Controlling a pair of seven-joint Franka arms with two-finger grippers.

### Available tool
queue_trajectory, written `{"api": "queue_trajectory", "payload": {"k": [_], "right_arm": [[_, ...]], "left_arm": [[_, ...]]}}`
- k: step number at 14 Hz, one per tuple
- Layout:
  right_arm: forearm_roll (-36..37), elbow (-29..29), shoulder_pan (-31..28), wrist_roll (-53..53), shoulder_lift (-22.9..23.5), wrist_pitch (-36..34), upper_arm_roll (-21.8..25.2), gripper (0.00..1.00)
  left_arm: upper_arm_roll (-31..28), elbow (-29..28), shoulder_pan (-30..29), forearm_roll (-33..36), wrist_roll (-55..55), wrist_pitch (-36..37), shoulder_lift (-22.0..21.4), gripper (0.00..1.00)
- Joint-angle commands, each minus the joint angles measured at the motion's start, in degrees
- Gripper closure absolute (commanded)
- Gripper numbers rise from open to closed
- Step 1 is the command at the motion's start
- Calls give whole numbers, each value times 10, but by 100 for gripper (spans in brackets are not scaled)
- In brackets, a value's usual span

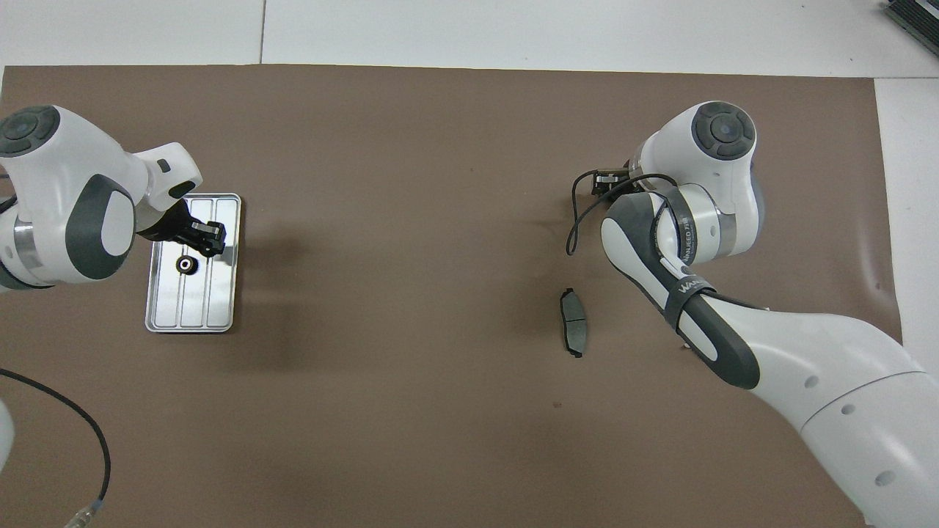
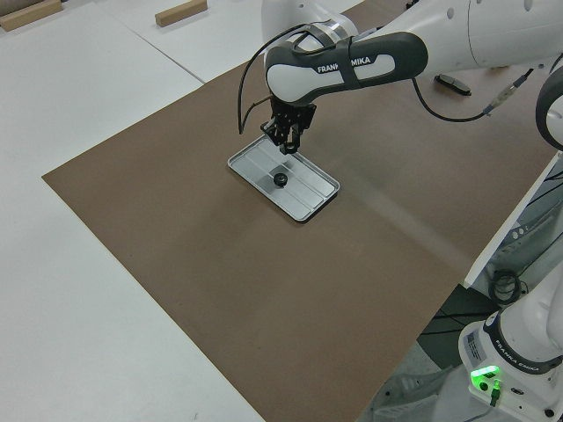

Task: Pick bearing gear from pile to tray
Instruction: 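Lower the gear onto the tray and open the left gripper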

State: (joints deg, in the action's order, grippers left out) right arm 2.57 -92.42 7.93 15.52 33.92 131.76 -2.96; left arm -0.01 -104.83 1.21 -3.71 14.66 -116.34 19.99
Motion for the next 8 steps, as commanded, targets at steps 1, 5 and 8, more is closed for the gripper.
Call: {"api": "queue_trajectory", "payload": {"k": [1,5,8], "right_arm": [[-13,-8,-3,-11,-3,15,-3,69],[-13,-6,-2,-4,-12,18,-3,100],[-14,-6,8,24,-44,5,-16,100]], "left_arm": [[4,-77,-8,-7,30,-9,-46,96],[4,-98,-5,-7,32,-28,-53,33],[4,-86,-2,-7,31,-33,-52,14]]}}
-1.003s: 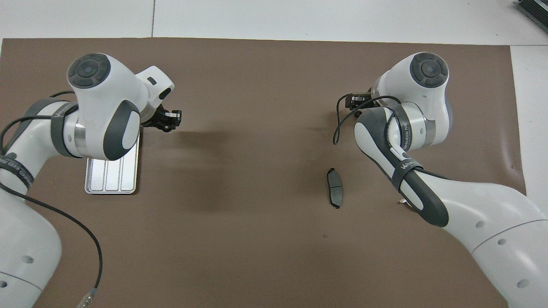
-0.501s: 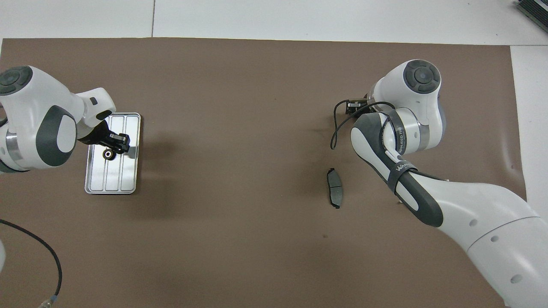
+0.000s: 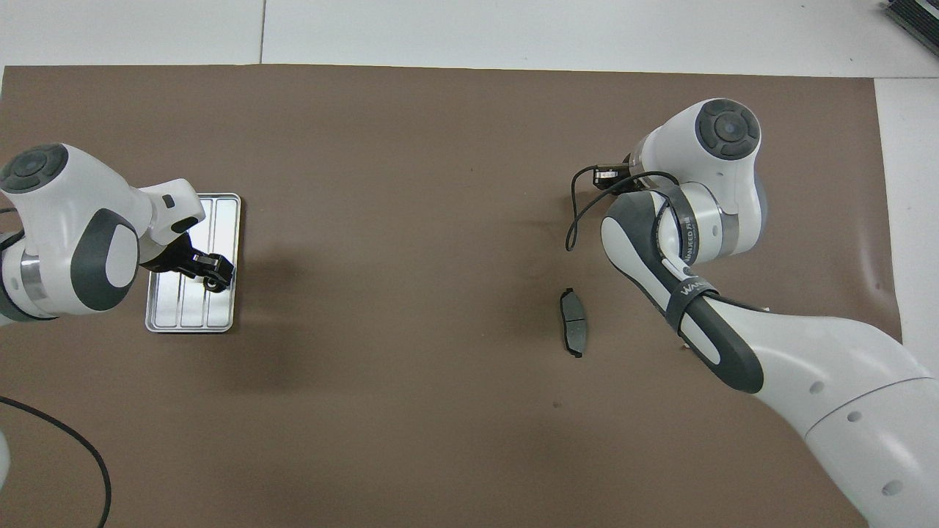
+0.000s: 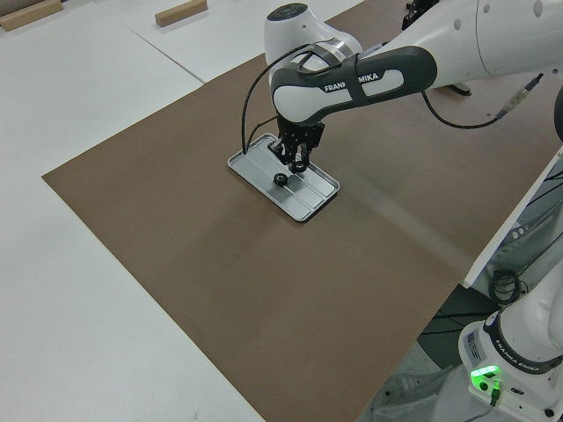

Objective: Pick bearing gear from pile to tray

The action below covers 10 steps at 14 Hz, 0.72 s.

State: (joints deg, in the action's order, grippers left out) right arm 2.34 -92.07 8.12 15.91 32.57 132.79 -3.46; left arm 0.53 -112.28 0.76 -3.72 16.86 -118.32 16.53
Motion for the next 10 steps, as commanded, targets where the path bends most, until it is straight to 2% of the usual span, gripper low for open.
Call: {"api": "queue_trajectory", "payload": {"k": [1,4,8,10], "right_arm": [[-12,-8,9,44,-37,-13,-21,100],[-10,7,33,142,-40,-13,-51,100],[-4,19,129,296,-36,-3,-52,100],[1,20,167,353,-27,0,-51,100]], "left_arm": [[-1,-1,4,-7,6,-11,-17,14],[2,38,24,-8,-10,-5,-11,18],[2,81,65,-8,-115,-9,3,21],[3,98,68,-10,-145,-12,10,23]]}}
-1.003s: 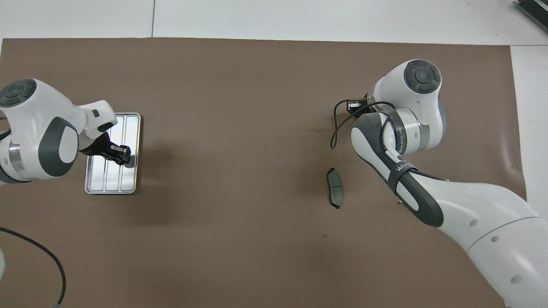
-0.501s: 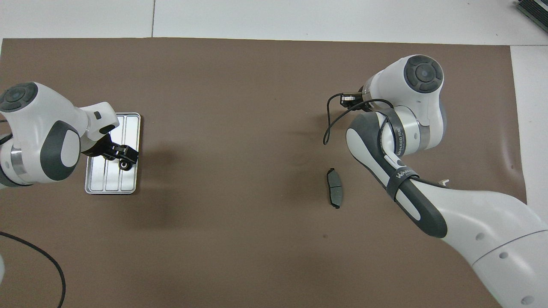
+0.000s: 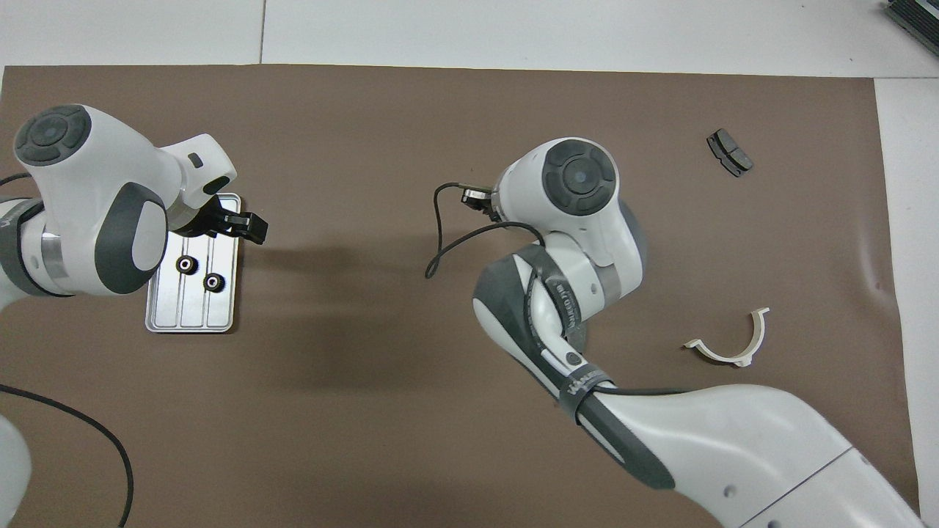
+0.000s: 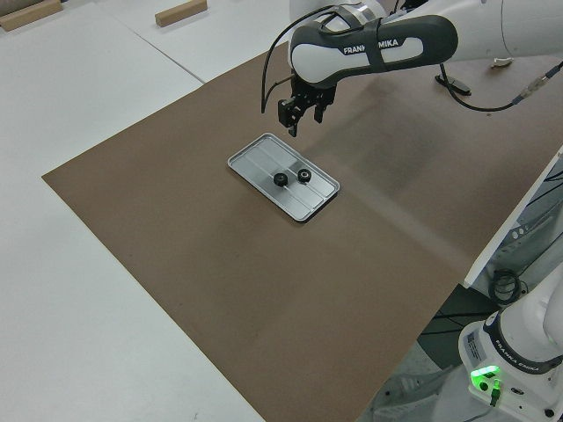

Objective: Pick bearing gear from pile to tray

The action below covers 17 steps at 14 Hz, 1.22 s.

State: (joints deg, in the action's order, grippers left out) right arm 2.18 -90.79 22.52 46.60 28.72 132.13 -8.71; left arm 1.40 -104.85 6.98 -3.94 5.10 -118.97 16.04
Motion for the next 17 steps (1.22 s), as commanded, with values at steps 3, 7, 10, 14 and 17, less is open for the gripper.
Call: {"api": "queue_trajectory", "payload": {"k": [3,7,10,14,17], "right_arm": [[2,7,69,98,27,39,2,100],[2,7,123,119,50,71,3,100],[7,2,145,124,56,87,3,100],[26,-3,147,125,55,98,4,40],[29,-5,133,122,42,90,6,0]], "left_arm": [[-8,73,16,-45,-54,0,34,24],[-8,76,18,-45,-62,-8,37,27],[-7,76,29,-45,-77,-26,38,28],[-8,76,51,-46,-119,-57,49,31],[-8,76,55,-46,-126,-66,54,31]]}}
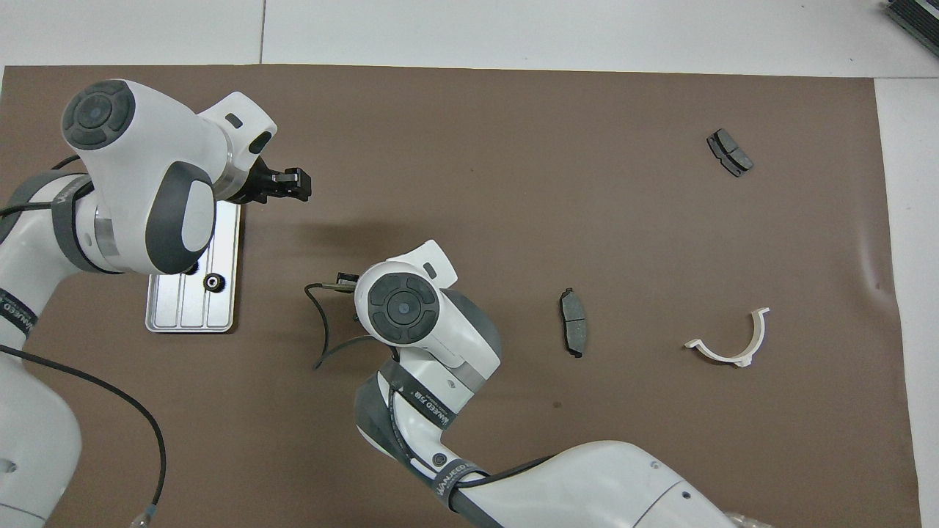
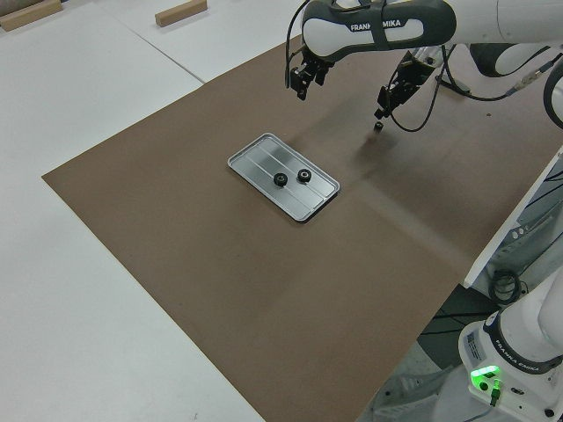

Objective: Pick bearing gear from pile to tray

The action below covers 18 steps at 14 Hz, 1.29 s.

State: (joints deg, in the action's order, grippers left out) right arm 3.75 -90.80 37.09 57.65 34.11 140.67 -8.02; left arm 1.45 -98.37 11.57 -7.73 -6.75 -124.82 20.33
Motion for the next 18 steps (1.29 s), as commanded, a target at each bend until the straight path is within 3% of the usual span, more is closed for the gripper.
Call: {"api": "queue_trajectory", "payload": {"k": [1,4,8,15,18], "right_arm": [[13,-20,-26,9,-28,6,-1,0],[14,-92,-82,-23,-100,8,-2,0],[13,-183,-162,-77,-198,-1,-3,0],[5,-167,-289,-278,-304,-175,-3,0],[4,-94,-324,-341,-311,-280,-2,0]], "left_arm": [[-8,12,13,-8,-15,-14,12,32],[-9,4,57,-6,-64,-28,18,39],[-11,-33,109,-3,-97,-28,11,39],[-12,-125,146,9,-99,-21,-27,42],[-11,-140,158,9,-115,-21,-34,44]]}}
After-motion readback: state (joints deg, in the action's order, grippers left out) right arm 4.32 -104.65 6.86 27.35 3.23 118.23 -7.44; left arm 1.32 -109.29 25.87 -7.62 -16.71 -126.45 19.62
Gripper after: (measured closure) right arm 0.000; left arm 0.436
